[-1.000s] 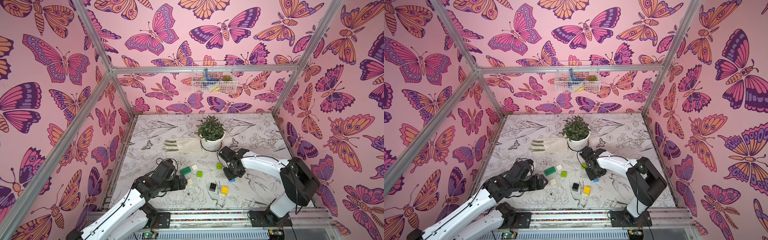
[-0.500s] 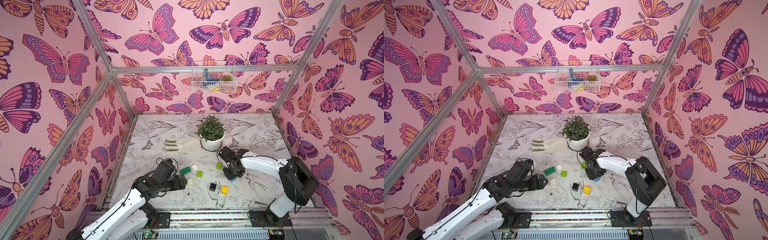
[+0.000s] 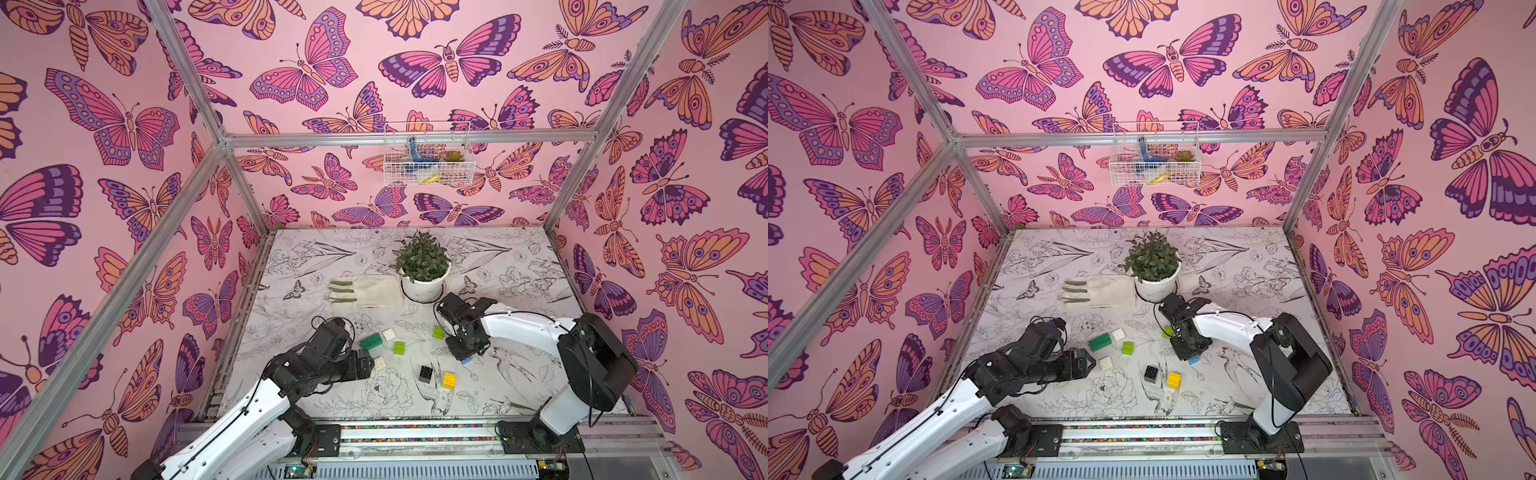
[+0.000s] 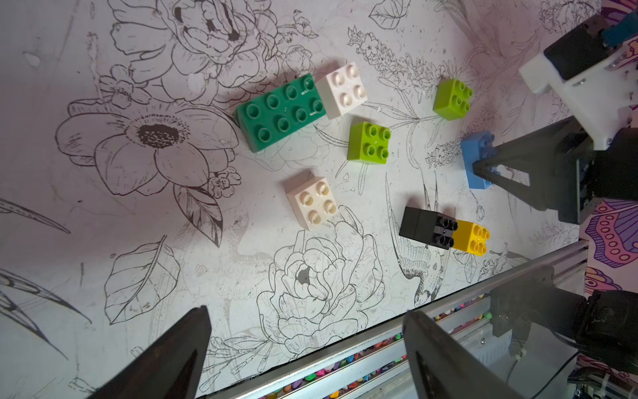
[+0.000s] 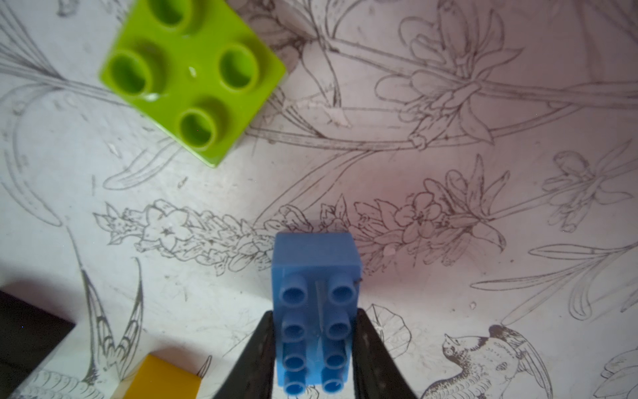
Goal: Assemble a giraffe with lego
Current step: Pick up the lego brick from the center of the board, then assemble the lego brick with the lego brick.
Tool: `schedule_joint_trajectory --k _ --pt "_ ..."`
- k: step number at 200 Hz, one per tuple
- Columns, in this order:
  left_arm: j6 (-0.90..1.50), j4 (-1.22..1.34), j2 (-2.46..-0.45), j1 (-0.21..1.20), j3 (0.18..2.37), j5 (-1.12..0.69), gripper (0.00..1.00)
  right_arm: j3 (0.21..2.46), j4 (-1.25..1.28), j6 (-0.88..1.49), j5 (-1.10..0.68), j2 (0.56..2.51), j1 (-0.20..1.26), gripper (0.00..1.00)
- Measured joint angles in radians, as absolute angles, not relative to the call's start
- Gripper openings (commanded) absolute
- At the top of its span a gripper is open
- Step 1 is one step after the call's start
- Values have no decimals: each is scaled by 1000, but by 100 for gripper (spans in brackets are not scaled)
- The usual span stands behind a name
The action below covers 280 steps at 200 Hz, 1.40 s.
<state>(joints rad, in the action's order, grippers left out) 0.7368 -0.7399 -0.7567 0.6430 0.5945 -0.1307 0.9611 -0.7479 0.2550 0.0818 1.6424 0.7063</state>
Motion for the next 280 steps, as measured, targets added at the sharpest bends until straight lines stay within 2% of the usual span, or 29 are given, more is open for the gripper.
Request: schedule_joint_trajectory --k 48,91,142,280 --pt "729 -739 -769 643 595 -157 93 989 -808 186 87 1525 730 10" --pt "712 -728 -810 643 594 -202 93 1126 -879 76 87 1418 894 10" --pt "710 -672 -824 644 577 -264 93 1136 -947 -12 66 1422 1037 11" --pt "696 -651 -830 656 554 -300 92 1135 -886 -56 -2 1600 1073 10"
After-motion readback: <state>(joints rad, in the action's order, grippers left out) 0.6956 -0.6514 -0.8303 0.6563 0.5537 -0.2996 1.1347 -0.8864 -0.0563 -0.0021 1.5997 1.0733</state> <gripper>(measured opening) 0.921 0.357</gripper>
